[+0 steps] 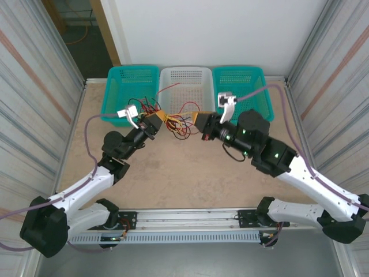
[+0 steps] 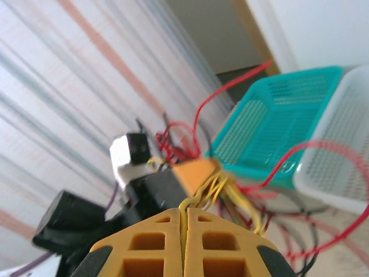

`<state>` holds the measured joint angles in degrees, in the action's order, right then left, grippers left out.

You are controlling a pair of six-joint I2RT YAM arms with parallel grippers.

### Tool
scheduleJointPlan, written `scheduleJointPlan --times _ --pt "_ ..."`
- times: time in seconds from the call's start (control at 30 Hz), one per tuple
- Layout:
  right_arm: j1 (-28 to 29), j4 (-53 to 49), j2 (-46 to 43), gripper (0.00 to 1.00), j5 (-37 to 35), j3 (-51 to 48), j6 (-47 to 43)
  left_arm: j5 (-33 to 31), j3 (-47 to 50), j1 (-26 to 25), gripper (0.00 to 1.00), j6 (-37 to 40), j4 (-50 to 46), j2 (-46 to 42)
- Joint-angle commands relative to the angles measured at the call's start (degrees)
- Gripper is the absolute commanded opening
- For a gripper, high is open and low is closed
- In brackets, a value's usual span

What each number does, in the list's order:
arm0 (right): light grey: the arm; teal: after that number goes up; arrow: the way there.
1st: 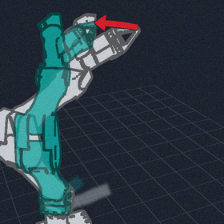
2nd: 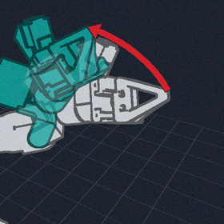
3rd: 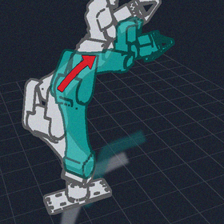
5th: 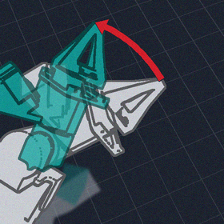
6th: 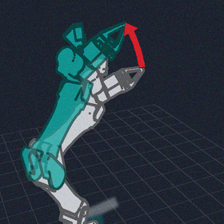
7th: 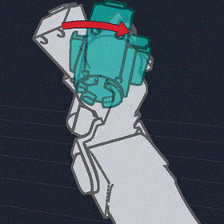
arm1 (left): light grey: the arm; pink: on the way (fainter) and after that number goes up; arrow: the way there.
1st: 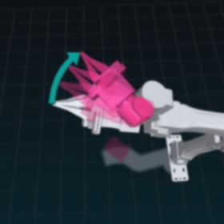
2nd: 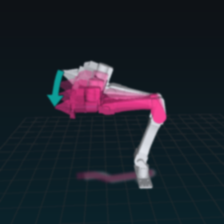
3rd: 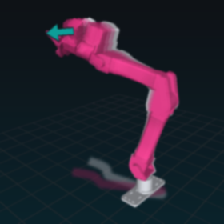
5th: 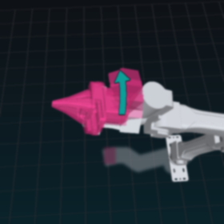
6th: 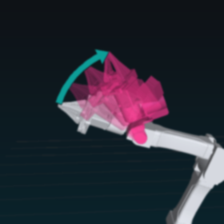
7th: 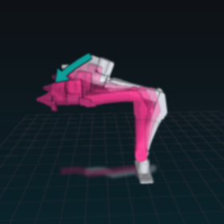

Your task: Untangle the cables

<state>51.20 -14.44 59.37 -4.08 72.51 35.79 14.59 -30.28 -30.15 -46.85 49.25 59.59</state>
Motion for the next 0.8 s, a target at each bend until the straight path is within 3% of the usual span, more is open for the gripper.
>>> scheduleJointPlan --times 0.0,0.17,0.3,0.43,0.57,0.67,0.77 --pt "-7.6 -5.7 2.3 0.00 2.6 7.8 -4.7 9.9 1.3 1.1 0.00 -3.3 2.2 0.8" --pt "-23.2 -6.9 8.9 0.00 16.3 12.4 -0.5 18.2 -0.1 -1.2 0.00 -6.2 2.3 -0.8" --pt "-31.0 -3.5 14.2 0.00 26.5 12.5 2.2 20.0 -2.3 -4.0 0.00 -6.8 0.8 -3.4" --pt "-33.1 2.8 16.5 0.00 30.0 7.4 5.0 19.3 -3.5 -5.3 0.00 -11.2 5.6 -4.1" --pt "-34.2 21.4 17.5 0.00 34.8 -5.3 13.0 17.6 -5.0 -5.3 0.00 -15.5 11.1 -3.6" --pt "-33.1 33.3 20.3 0.00 36.3 -13.0 18.3 15.2 -7.2 -5.4 0.00 -15.6 13.0 -2.8" --pt "-30.5 37.6 21.2 0.00 34.0 -17.5 19.3 10.4 -10.0 -5.3 0.00 -13.9 12.8 -1.6"
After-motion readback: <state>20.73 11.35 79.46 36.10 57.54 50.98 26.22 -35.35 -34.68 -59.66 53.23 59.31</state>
